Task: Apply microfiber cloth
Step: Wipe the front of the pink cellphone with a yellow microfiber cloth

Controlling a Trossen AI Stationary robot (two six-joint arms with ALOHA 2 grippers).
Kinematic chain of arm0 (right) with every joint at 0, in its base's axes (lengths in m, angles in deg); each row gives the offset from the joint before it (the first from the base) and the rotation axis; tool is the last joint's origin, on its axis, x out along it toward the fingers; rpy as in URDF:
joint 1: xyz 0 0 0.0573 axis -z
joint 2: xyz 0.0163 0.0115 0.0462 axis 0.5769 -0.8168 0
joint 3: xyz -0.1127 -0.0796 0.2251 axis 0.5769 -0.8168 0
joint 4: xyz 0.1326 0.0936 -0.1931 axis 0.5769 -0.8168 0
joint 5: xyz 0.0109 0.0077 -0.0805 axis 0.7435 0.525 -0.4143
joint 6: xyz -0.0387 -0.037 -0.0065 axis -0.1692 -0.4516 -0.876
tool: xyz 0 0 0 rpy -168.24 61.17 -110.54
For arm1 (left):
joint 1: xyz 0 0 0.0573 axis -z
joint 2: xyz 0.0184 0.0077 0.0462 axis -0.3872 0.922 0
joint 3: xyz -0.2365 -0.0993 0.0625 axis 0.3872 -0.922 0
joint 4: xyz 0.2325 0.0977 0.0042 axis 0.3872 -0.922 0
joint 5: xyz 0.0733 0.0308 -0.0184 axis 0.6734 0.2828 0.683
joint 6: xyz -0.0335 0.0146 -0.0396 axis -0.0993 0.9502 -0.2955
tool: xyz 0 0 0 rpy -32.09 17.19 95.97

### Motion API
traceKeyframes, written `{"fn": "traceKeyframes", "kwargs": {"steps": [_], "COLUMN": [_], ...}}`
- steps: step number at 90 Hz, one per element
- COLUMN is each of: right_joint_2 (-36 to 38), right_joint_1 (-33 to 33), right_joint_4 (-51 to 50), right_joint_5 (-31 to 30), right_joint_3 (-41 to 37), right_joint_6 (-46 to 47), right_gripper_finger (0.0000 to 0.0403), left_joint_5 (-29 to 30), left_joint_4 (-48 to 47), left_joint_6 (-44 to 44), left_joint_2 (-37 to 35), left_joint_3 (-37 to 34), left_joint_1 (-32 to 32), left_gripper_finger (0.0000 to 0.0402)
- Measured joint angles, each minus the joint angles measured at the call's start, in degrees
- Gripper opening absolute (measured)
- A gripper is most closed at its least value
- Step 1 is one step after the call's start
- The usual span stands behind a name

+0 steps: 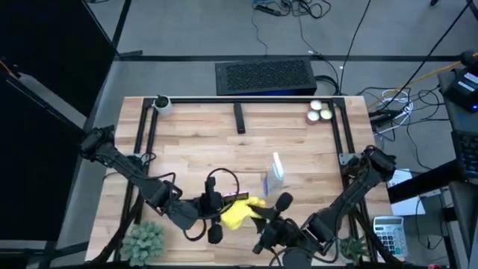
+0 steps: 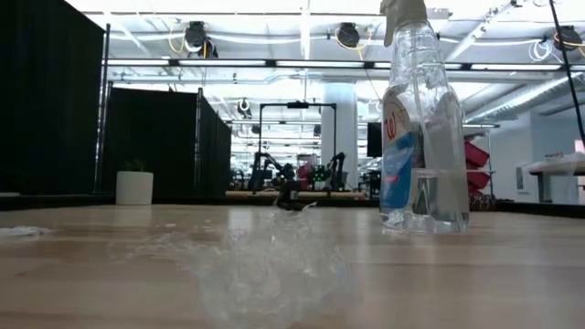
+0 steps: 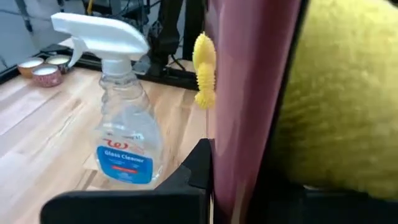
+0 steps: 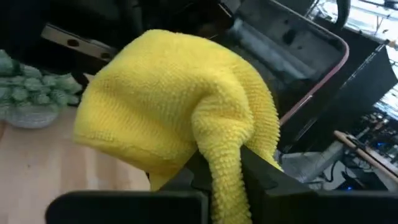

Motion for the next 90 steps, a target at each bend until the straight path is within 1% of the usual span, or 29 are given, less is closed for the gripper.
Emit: {"fn": "traceKeyframes", "kwargs": {"steps": [14,32,43,47,53,61,67,73,80,90], "right_joint_2": [1.4,4.7,6.0,6.3,6.3,5.6,5.1,4.0,2.5,0.4], "right_joint_1": [1.6,2.1,2.0,1.9,1.0,-1.7,-3.4,-4.7,-5.4,-4.8], "right_joint_4": [0.9,10.4,14.7,15.2,15.3,14.1,14.2,13.9,12.1,9.1], "right_joint_5": [-1.3,-2.2,-3.8,-4.6,-4.2,1.1,4.0,4.3,6.3,6.5], "right_joint_3": [-0.1,-0.1,0.0,0.0,0.1,0.0,0.0,0.0,0.0,0.0], "right_joint_6": [-6.4,-19.2,-23.2,-23.1,-21.5,-16.5,-12.9,-11.0,-10.2,-7.1], "right_gripper_finger": [0.0016,0.0016,0.0016,0.0016,0.0016,0.0016,0.0016,0.0016,0.0016,0.0016], "left_joint_5": [1.4,-0.3,-1.9,-3.4,-3.6,-2.6,-1.7,-1.3,-0.9,-0.7], "left_joint_4": [0.6,0.4,-0.5,-0.5,-0.7,-0.4,-0.6,-0.4,-0.2,-0.2], "left_joint_6": [-1.2,-1.6,-0.6,0.5,1.2,1.6,1.3,1.3,1.2,0.8], "left_joint_2": [1.9,2.2,2.3,2.5,2.5,2.0,1.8,1.6,1.2,1.2], "left_joint_3": [0.0,0.0,0.0,0.0,-0.1,-0.1,-0.1,-0.1,-0.1,-0.1], "left_joint_1": [0.0,0.0,0.1,0.3,0.6,0.7,0.7,0.7,0.7,0.5], "left_gripper_finger": [0.0008,0.0009,0.0009,0.0009,0.0009,0.0009,0.0009,0.0009,0.0009,0.0009]}}
